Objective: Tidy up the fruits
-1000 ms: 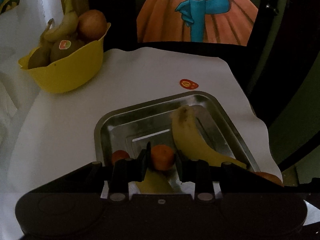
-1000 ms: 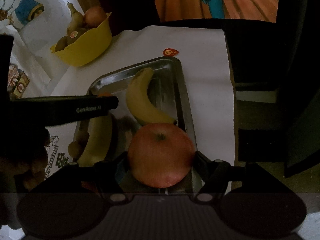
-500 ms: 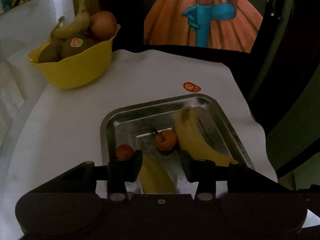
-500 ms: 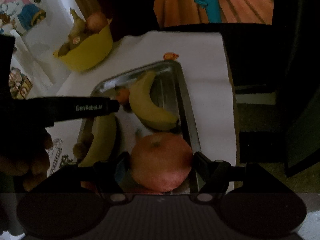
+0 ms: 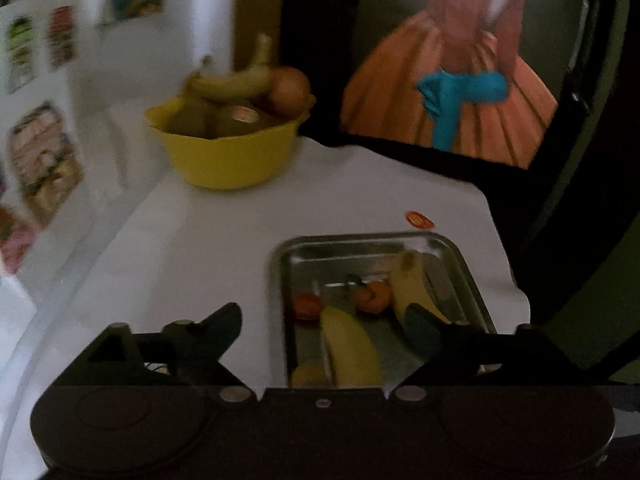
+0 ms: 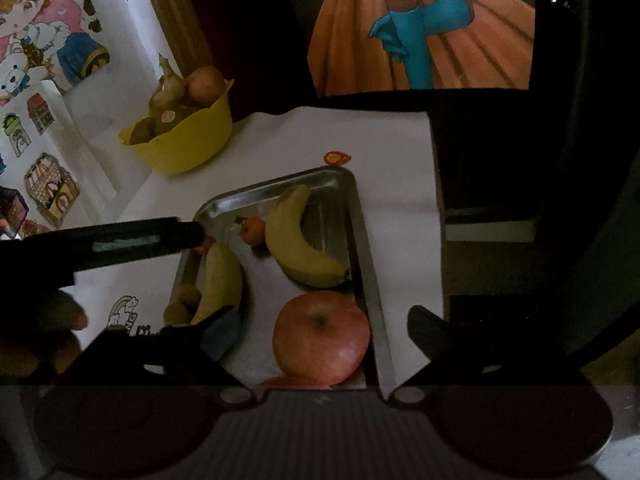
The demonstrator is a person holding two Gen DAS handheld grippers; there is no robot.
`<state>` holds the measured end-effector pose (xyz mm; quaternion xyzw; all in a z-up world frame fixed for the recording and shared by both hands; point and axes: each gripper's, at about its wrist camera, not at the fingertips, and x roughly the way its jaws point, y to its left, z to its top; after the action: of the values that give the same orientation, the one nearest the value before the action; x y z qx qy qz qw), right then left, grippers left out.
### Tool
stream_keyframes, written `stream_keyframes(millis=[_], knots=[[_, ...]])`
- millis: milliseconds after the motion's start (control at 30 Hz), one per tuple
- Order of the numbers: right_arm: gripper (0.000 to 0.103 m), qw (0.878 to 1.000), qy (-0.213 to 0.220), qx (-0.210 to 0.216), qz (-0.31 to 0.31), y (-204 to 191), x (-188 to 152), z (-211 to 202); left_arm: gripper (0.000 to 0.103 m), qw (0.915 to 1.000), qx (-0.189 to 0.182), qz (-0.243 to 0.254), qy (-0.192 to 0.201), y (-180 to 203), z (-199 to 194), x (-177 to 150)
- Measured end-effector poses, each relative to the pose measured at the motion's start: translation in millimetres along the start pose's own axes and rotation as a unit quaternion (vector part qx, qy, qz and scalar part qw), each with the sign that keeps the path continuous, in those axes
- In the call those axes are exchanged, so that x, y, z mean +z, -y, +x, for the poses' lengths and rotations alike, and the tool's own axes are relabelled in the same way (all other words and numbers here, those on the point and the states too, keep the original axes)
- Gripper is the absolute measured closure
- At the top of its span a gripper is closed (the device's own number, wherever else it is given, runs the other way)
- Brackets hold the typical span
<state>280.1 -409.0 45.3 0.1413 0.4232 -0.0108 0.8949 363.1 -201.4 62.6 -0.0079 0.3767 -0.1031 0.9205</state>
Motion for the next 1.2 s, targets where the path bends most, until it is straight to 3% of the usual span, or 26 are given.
stream_keyframes(millis=[233,600,833,1200], knots=[[0.0,1.0,0.002,-0.012,-0.008,-1.1,-3.7,-20.1,0.003,0.9987,0.023,-0.027,0.036,-22.8,-46.3,-19.3],[0.0,1.0,-0.005,-0.003,-0.013,-5.1,-9.4,-40.1,0.003,0.997,0.058,-0.048,0.018,-54.3,-88.3,-49.9],[0.0,1.0,-0.004,-0.001,-0.021,-8.2,-15.5,-48.9,0.003,0.9954,0.067,-0.058,0.037,-68.2,-116.4,-75.2],[0.0,0.999,-0.008,0.005,-0.032,-12.8,-18.9,-45.1,0.003,0.9946,0.08,-0.059,0.03,-72.7,-106.9,-84.7]])
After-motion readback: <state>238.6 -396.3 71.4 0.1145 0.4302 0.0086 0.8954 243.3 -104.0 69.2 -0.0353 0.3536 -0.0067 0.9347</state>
